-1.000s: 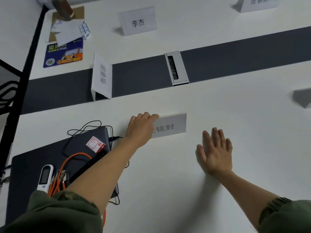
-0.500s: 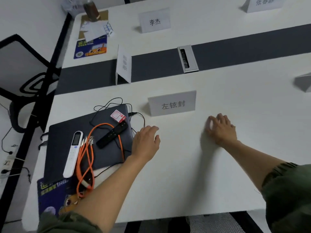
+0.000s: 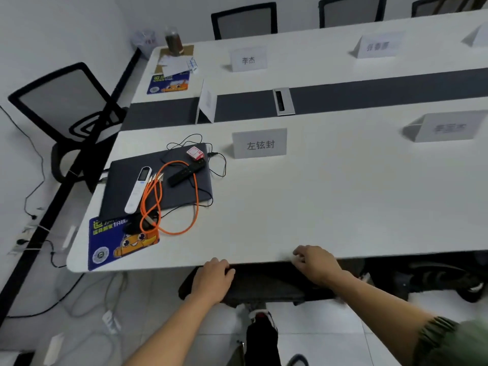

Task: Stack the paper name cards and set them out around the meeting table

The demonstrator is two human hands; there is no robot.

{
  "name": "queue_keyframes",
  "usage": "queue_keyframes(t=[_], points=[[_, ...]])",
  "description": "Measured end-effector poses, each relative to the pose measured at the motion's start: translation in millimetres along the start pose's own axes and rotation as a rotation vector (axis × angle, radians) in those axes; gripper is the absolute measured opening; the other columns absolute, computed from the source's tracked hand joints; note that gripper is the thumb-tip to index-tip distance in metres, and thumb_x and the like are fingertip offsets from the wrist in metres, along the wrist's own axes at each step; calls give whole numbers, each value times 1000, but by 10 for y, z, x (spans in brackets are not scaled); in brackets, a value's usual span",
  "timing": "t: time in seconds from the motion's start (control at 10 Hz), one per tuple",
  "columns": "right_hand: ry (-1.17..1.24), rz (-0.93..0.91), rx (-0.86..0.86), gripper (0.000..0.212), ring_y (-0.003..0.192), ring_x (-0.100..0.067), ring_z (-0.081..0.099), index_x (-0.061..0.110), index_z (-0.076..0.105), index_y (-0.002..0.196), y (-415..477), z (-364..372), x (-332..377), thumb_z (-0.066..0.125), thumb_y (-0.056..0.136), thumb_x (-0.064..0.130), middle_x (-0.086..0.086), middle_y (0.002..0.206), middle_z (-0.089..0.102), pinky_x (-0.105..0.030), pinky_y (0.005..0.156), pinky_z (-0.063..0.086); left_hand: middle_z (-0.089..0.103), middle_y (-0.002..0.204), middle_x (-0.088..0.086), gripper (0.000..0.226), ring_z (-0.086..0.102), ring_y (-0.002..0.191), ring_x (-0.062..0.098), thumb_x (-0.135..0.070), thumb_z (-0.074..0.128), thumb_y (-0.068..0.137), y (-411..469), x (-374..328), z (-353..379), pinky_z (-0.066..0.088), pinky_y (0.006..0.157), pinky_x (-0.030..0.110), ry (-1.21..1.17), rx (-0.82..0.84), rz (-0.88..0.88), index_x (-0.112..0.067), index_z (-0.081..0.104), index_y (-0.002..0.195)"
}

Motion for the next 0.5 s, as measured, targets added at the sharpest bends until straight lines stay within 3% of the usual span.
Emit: queue_keyframes(t=[0.1,0.2,0.3,0.4,0.5], points=[[-13,-7,20,34,94,-19,63,25,64,105,-341,121,-61,45,95,51,3,103,68,-32,74,48,61,112,5,44,55,105,25,-41,25,103,-318,5,67,41,95,39,92,-67,-19,-18,62,106],[-23,3,-10,38,89,-18,65,27,66,99,-578,135,-106,39,96,54,6,97,69,-34,74,50,62,112,1,66,55,106,23,-49,4,98,-545,-38,118,35,101,37,130,-125,-6,-22,62,107],[-77,-32,-90,41,91,-23,64,24,66,96,-752,101,-64,33,100,48,2,100,69,-34,76,44,59,124,-3,97,49,120,20,-57,-19,74,-668,-58,196,25,110,37,155,-130,16,-27,58,124],[-104,-43,-75,38,99,-22,62,25,67,102,-934,151,-53,34,101,44,2,106,68,-34,83,41,54,132,-1,99,44,127,21,-60,-19,71,-707,-22,242,21,113,38,181,-89,15,-26,53,131],[55,-45,-20,30,102,-20,64,28,68,109,-993,-26,48,50,95,47,5,108,69,-33,85,48,52,133,3,70,43,126,25,-57,1,94,-708,-10,235,22,112,40,239,-48,-3,-24,49,134]])
Point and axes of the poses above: each hand's wrist, its own y-axis towards the middle knuckle, its own z-axis out of the palm, x = y × z, the point moved 8 cm from there along y, towards the middle knuckle
